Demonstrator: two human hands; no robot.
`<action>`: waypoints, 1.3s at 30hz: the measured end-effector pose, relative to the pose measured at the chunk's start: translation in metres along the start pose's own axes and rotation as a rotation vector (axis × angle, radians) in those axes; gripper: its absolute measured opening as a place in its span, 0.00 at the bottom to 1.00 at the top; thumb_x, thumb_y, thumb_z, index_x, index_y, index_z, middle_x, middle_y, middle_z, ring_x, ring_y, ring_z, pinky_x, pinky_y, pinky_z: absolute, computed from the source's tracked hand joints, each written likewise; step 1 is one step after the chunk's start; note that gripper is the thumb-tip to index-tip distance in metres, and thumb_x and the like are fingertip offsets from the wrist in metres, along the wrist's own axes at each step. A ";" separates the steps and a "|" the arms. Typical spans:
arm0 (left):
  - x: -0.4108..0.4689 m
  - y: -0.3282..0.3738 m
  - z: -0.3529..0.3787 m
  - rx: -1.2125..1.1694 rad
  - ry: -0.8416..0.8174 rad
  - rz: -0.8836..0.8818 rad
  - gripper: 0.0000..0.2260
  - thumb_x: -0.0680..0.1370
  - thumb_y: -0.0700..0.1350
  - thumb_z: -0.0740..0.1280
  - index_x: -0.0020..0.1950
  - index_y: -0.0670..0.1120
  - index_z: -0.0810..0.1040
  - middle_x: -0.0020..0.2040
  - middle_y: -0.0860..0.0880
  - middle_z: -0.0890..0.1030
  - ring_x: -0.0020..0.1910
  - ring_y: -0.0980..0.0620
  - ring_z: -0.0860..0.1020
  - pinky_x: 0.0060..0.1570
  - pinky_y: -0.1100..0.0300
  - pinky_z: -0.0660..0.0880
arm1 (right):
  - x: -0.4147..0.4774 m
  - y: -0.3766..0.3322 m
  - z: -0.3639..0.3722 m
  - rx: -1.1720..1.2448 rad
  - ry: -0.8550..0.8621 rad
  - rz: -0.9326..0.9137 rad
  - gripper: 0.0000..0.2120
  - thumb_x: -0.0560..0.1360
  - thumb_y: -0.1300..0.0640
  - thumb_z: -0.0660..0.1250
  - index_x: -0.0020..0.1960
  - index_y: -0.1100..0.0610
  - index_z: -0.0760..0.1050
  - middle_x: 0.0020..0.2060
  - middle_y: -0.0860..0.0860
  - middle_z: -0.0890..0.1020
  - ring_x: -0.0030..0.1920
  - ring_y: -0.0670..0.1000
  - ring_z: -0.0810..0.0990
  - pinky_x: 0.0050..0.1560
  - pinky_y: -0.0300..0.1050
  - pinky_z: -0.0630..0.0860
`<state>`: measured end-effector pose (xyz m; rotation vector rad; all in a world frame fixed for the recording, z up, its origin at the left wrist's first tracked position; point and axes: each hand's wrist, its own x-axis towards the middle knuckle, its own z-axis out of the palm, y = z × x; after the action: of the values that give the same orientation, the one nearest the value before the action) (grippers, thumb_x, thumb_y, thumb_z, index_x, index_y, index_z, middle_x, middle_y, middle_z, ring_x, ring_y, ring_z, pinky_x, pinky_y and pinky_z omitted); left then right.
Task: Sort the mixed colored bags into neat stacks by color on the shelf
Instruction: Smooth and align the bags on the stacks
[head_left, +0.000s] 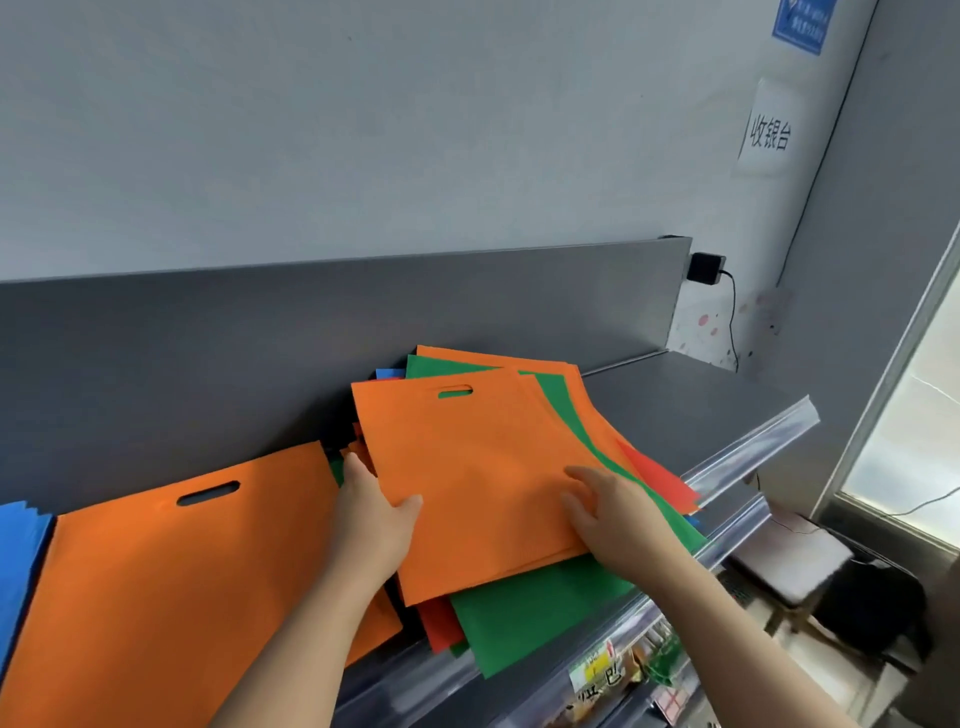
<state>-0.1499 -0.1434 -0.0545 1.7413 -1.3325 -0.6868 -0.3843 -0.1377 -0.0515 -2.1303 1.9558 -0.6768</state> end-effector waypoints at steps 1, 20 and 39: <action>-0.002 0.000 0.002 -0.005 0.024 -0.008 0.25 0.76 0.43 0.70 0.68 0.42 0.62 0.57 0.45 0.76 0.51 0.46 0.77 0.41 0.59 0.73 | 0.002 0.005 -0.002 -0.013 0.007 0.026 0.19 0.79 0.50 0.58 0.68 0.54 0.70 0.65 0.48 0.74 0.66 0.51 0.72 0.65 0.45 0.68; -0.059 -0.010 -0.050 -0.272 0.197 0.138 0.21 0.77 0.43 0.69 0.68 0.52 0.69 0.59 0.56 0.77 0.56 0.55 0.76 0.55 0.58 0.71 | 0.000 -0.027 0.002 0.090 -0.061 -0.005 0.24 0.79 0.47 0.57 0.72 0.56 0.61 0.63 0.55 0.74 0.64 0.57 0.71 0.68 0.54 0.63; -0.074 -0.120 -0.195 0.201 0.258 -0.144 0.27 0.73 0.47 0.73 0.69 0.49 0.66 0.59 0.51 0.77 0.56 0.48 0.76 0.54 0.52 0.75 | -0.033 -0.182 0.091 0.092 -0.075 -0.223 0.20 0.76 0.63 0.57 0.67 0.54 0.68 0.61 0.54 0.71 0.56 0.60 0.74 0.61 0.52 0.69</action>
<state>0.0475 -0.0061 -0.0604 2.0258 -1.1368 -0.3989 -0.1818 -0.0993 -0.0626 -2.3025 1.6322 -0.6965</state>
